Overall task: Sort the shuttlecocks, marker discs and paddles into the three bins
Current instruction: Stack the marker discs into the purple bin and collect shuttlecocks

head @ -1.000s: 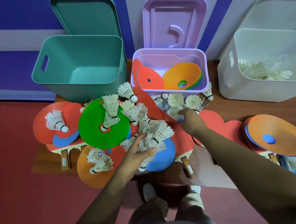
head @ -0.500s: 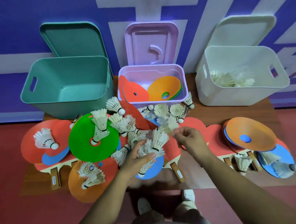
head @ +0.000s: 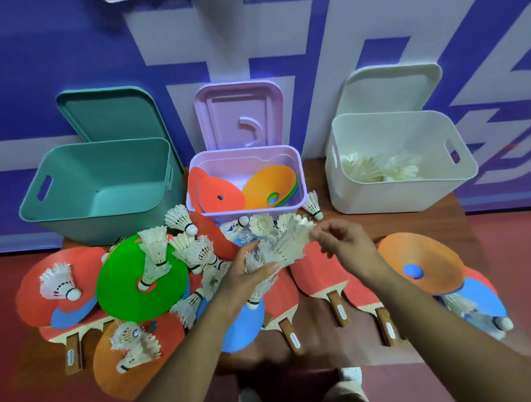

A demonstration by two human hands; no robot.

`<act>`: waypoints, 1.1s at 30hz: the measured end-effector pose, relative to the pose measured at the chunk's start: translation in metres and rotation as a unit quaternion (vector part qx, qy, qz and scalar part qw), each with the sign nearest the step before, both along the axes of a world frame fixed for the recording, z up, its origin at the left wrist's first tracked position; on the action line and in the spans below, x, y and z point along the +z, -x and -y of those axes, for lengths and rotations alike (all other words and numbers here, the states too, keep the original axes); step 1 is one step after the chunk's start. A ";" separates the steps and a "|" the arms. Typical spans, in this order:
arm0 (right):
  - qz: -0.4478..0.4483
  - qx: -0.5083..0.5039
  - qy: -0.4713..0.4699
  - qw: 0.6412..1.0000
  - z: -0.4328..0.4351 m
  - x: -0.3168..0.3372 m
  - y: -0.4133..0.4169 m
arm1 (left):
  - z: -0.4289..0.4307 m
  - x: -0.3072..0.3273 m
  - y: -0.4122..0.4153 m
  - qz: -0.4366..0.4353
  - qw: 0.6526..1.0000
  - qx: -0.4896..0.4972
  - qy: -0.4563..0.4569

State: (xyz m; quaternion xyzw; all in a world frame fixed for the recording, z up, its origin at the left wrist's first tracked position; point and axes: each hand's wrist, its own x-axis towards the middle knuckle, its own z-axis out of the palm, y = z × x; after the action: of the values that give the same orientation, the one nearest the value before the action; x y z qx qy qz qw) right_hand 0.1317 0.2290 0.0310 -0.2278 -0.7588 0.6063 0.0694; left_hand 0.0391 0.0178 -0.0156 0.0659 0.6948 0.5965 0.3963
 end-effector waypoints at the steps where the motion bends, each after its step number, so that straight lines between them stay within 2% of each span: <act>1: 0.000 0.012 0.008 1.000 -0.012 0.002 0.001 | -0.014 0.008 -0.001 -0.019 1.000 -0.009 0.007; 5: -0.007 0.035 0.035 0.999 -0.072 0.016 0.009 | -0.080 0.041 0.001 -0.098 0.995 -0.027 0.010; 9: -0.026 -0.005 -0.025 0.999 -0.154 0.034 0.014 | -0.155 0.068 0.018 -0.148 0.981 -0.124 0.018; 11: -0.028 -0.014 -0.047 0.998 -0.195 0.043 0.016 | -0.197 0.081 0.031 -0.194 0.964 -0.169 0.062; 14: -0.022 -0.029 -0.078 0.996 -0.251 0.044 0.021 | -0.259 0.085 0.053 -0.299 0.919 -0.229 0.116; 18: 0.004 -0.061 -0.113 0.992 -0.304 0.035 0.029 | -0.329 0.075 0.080 -0.343 0.901 -0.222 0.146; 21: 0.043 -0.089 -0.149 0.984 -0.332 0.023 0.041 | -0.371 0.062 0.097 -0.401 0.865 -0.247 0.173; 29: 0.135 -0.048 -0.160 0.977 -0.360 -0.038 0.063 | -0.404 -0.007 0.122 -0.406 0.840 -0.273 0.236; 33: 0.156 -0.024 -0.218 0.963 -0.360 -0.036 0.065 | -0.398 -0.008 0.125 -0.369 0.869 -0.238 0.228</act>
State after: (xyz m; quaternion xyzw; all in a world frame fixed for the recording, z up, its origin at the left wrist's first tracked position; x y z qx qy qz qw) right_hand 0.0670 0.5888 -0.0050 -0.3171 -0.8682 0.3816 0.0126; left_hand -0.0862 0.4158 -0.0235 0.3525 0.8704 0.2415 0.2445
